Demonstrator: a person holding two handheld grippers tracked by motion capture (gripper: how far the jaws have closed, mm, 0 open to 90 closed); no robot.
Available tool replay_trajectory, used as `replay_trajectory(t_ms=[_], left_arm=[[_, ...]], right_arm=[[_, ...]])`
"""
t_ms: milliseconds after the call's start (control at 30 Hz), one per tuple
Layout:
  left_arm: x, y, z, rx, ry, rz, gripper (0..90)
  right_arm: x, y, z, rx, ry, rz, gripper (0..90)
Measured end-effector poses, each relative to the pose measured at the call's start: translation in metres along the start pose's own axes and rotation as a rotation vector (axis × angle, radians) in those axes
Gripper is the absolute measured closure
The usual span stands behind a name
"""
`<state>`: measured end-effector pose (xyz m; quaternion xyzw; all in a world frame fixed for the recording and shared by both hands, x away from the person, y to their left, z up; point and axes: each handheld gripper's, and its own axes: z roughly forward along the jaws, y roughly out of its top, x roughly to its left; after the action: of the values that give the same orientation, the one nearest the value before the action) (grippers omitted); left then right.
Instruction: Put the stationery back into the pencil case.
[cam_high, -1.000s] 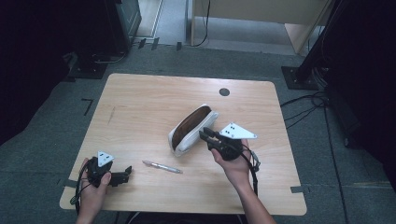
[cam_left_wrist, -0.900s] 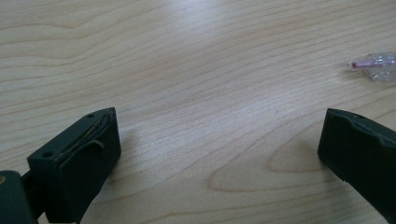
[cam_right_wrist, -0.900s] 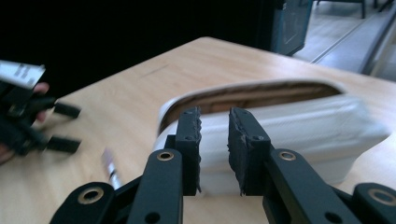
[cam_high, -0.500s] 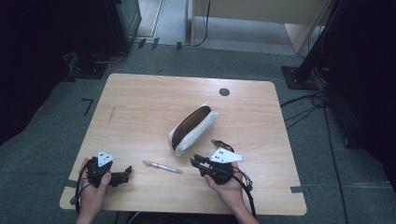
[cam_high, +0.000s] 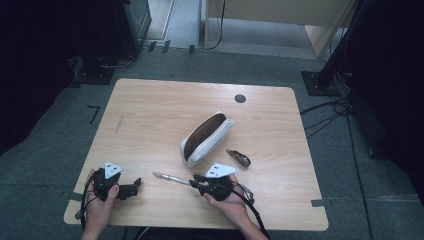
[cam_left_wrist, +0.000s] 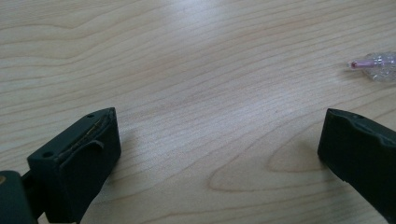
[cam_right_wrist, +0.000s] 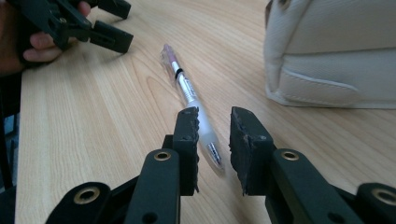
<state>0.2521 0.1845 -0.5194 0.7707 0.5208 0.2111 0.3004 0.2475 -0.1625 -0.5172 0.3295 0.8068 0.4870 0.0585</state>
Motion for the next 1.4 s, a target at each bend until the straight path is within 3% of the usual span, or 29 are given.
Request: replay_trajectory(t_ms=[300,567,833,1233,1400], left_arm=[[0.0,0.0,0.0,0.001,0.0,0.002,0.0],[0.0,0.0,0.0,0.001,-0.001,0.002,0.0],[0.0,0.0,0.0,0.001,-0.001,0.002,0.0],[0.0,0.0,0.0,0.001,-0.001,0.003,0.0],[0.0,0.0,0.0,0.0,-0.001,0.002,0.0]], right_arm=[[0.001,0.002,0.011,0.048,0.005,-0.015,71.2],[0.006,0.004,0.018,0.122,-0.019,-0.064,72.2],[0.007,0.002,0.016,0.126,-0.012,-0.085,74.5],[0.011,-0.001,0.013,0.125,-0.038,-0.117,81.8],[0.009,-0.002,0.007,0.094,-0.006,-0.081,82.0]])
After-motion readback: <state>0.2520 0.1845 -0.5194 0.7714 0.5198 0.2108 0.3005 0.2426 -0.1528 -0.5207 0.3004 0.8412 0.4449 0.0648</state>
